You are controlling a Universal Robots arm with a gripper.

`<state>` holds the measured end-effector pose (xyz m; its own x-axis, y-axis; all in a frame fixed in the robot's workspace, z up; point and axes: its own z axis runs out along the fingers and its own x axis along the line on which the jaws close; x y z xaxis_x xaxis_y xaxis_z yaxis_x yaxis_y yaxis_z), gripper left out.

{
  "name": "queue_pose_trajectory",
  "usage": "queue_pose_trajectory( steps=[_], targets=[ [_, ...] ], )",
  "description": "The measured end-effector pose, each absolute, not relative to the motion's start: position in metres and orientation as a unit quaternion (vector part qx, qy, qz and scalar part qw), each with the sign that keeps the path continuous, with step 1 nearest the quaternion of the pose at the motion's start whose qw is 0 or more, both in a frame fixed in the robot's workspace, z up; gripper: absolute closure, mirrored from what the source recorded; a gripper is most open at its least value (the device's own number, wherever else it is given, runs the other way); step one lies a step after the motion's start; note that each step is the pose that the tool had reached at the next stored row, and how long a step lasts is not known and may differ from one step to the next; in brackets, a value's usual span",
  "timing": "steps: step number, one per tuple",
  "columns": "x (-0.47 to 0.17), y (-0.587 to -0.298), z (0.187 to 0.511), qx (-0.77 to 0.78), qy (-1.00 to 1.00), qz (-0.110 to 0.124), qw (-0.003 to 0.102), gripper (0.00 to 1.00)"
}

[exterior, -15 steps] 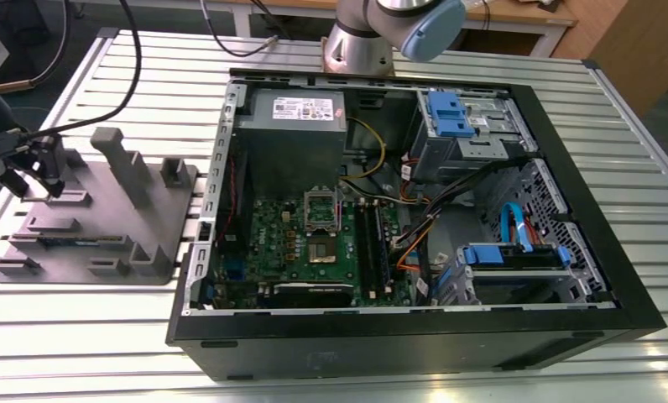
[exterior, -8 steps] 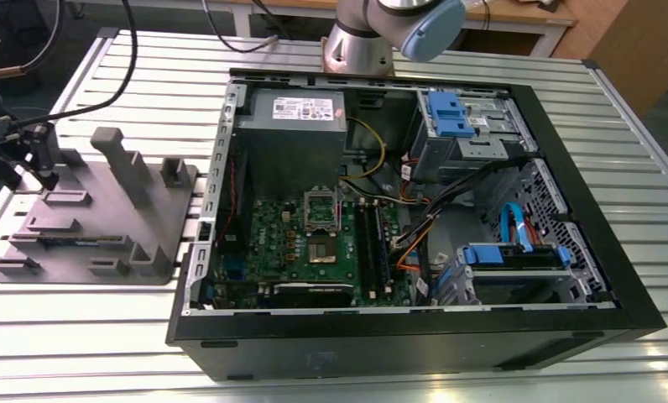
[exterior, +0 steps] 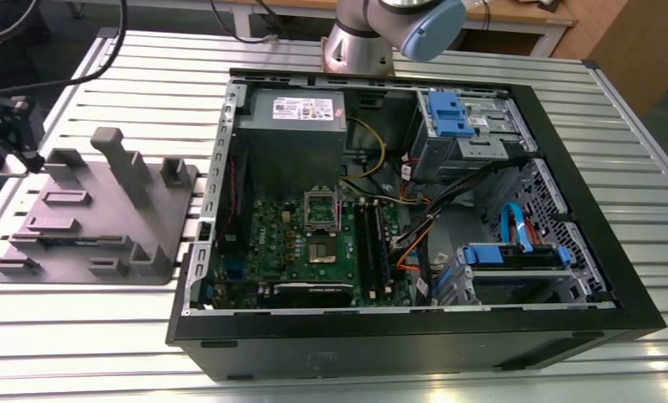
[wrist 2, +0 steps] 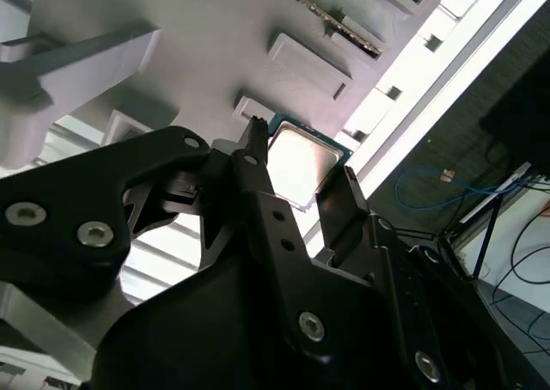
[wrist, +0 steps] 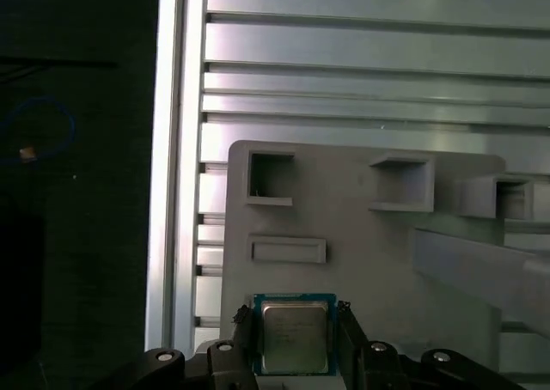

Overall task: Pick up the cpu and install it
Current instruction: 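Pick up the cpu and move it towards the insertion slot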

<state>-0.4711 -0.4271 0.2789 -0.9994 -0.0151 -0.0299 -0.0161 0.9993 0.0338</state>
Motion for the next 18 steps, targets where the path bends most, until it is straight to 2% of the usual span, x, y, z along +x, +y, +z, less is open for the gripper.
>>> queue_pose_trajectory(
  steps=[10, 18],
  targets=[
    [-0.471, -0.427, 0.322, -0.008, 1.000, 0.017, 0.015, 0.53],
    [-0.471, -0.427, 0.344, -0.008, 1.000, 0.017, 0.015, 0.53]
  ],
)
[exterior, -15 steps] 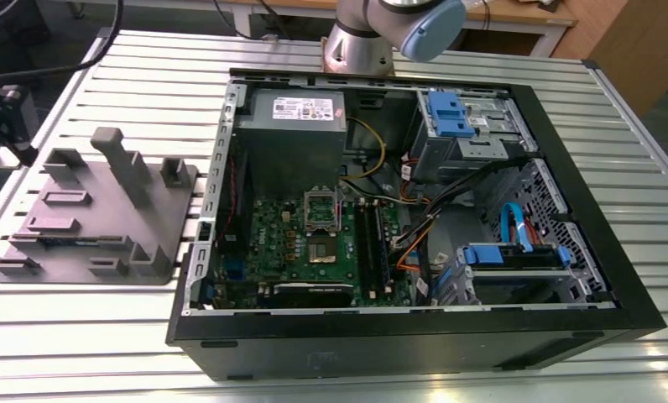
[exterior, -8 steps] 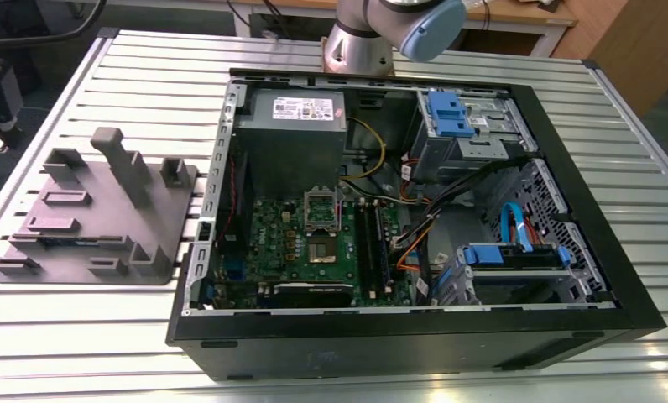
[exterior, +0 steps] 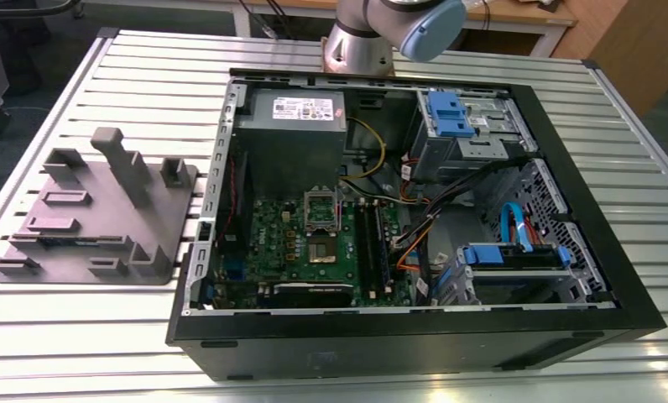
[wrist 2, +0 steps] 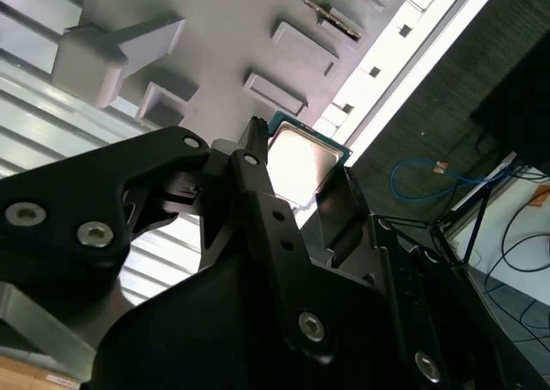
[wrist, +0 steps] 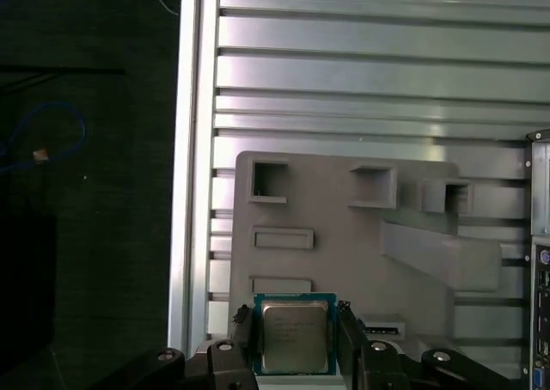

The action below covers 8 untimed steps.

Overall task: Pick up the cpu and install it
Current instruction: 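Pick up the cpu and move it towards the insertion slot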

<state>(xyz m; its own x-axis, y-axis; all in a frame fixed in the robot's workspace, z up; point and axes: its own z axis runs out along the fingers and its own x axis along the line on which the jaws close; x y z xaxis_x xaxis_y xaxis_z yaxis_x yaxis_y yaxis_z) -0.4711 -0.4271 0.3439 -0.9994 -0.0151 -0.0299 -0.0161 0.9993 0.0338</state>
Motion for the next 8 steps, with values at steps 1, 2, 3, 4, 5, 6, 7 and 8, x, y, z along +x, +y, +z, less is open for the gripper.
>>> queue_pose_trajectory(
  steps=[1, 2, 3, 4, 5, 6, 7, 8],
  targets=[
    [-0.4711, -0.4271, 0.3456, -0.008, 1.000, 0.017, 0.015, 0.53],
    [-0.4711, -0.4271, 0.3472, -0.008, 1.000, 0.017, 0.015, 0.53],
    [-0.4711, -0.4271, 0.3489, -0.008, 1.000, 0.017, 0.015, 0.53],
    [-0.4711, -0.4271, 0.3507, -0.008, 1.000, 0.017, 0.015, 0.53],
    [-0.4711, -0.4271, 0.3522, -0.008, 1.000, 0.017, 0.015, 0.53],
    [-0.4711, -0.4271, 0.3531, -0.008, 1.000, 0.017, 0.015, 0.53],
    [-0.4712, -0.4272, 0.3535, -0.008, 1.000, 0.017, 0.015, 0.53],
    [-0.4711, -0.4271, 0.3535, -0.008, 1.000, 0.017, 0.015, 0.53]
  ],
)
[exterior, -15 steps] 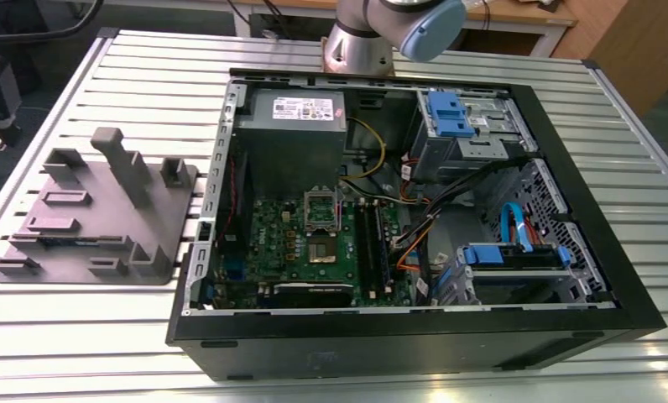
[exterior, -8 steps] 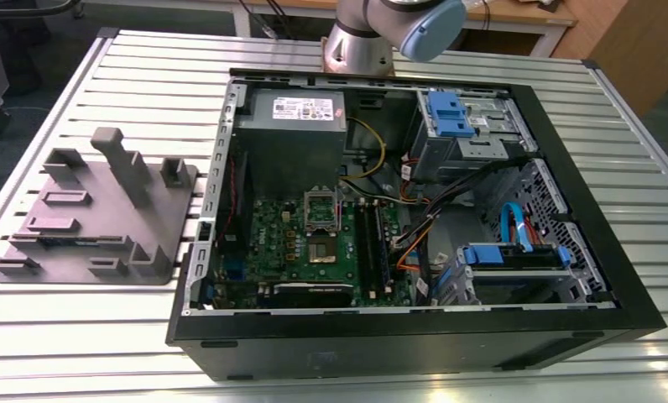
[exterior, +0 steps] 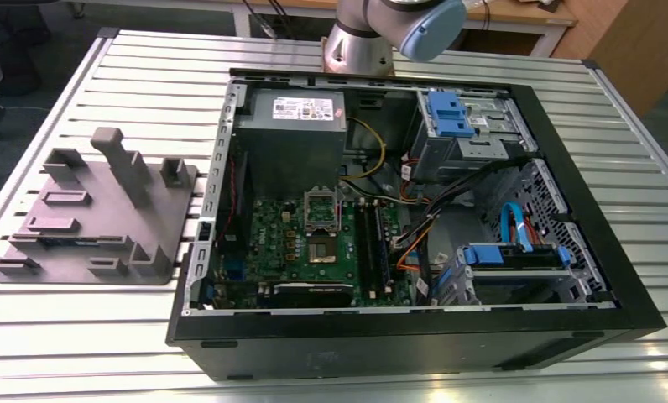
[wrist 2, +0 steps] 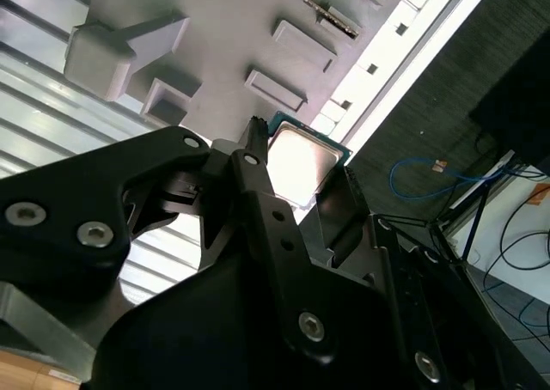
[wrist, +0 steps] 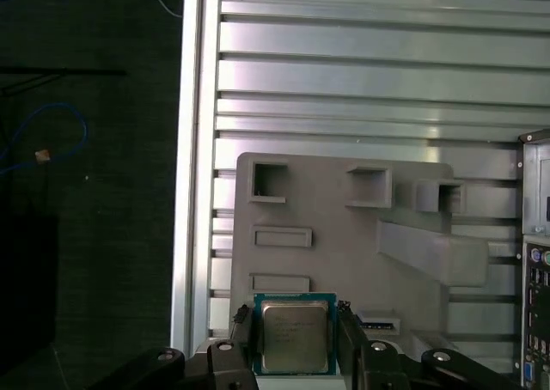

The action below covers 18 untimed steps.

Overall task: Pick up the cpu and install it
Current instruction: 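Pick up the cpu and move it towards the insertion slot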

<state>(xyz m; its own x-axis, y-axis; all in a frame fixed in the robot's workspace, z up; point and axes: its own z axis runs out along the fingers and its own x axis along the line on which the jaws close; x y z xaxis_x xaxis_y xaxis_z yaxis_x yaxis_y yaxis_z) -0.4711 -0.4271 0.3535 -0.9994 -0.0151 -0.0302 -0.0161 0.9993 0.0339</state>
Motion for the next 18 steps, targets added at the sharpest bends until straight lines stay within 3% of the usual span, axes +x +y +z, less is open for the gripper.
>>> queue_pose_trajectory(
  steps=[18],
  targets=[
    [-0.4643, -0.4271, 0.3539, -0.008, 1.000, 0.017, 0.015, 0.53]
  ],
)
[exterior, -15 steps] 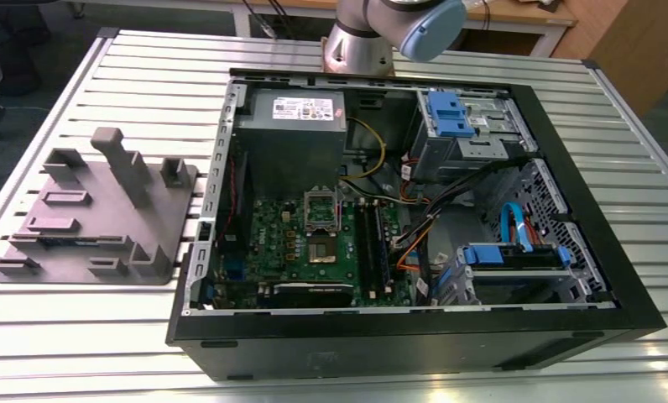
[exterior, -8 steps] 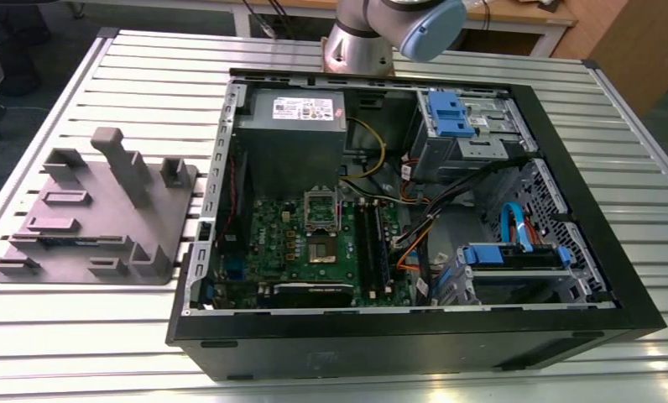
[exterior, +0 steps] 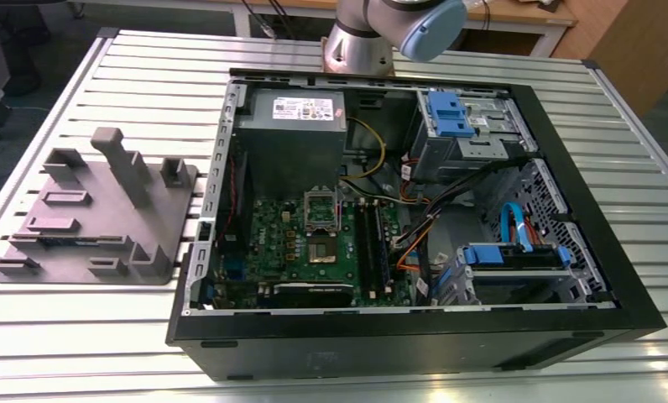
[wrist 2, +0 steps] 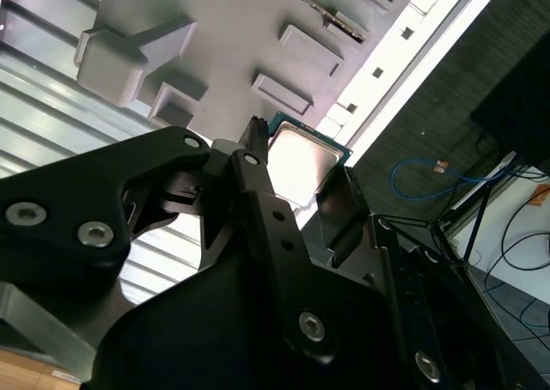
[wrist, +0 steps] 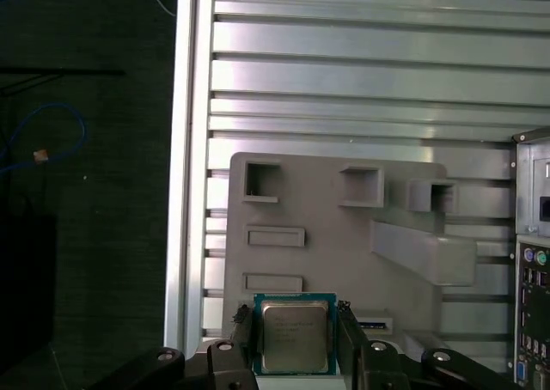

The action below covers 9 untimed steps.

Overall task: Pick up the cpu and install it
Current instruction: 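Pick up the cpu and move it towards the insertion slot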

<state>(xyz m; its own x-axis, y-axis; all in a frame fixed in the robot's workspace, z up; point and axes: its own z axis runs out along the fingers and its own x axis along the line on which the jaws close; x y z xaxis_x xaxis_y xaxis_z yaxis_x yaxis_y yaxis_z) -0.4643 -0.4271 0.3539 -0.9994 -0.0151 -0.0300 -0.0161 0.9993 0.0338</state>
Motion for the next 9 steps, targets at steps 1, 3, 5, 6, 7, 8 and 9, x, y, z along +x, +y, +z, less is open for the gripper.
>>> queue_pose_trajectory(
  steps=[1, 3, 5, 6, 7, 8, 9],
  targets=[
    [-0.4638, -0.4271, 0.3539, -0.008, 1.000, 0.017, 0.015, 0.53],
    [-0.4637, -0.4271, 0.3539, -0.008, 1.000, 0.017, 0.015, 0.53],
    [-0.4637, -0.4271, 0.3539, -0.008, 1.000, 0.017, 0.015, 0.53],
    [-0.4637, -0.4271, 0.3539, -0.008, 1.000, 0.017, 0.015, 0.53],
    [-0.4636, -0.4271, 0.3539, -0.008, 1.000, 0.017, 0.015, 0.53],
    [-0.4636, -0.4271, 0.3539, -0.008, 1.000, 0.017, 0.015, 0.53],
    [-0.4636, -0.4271, 0.3539, -0.008, 1.000, 0.017, 0.015, 0.53]
  ],
)
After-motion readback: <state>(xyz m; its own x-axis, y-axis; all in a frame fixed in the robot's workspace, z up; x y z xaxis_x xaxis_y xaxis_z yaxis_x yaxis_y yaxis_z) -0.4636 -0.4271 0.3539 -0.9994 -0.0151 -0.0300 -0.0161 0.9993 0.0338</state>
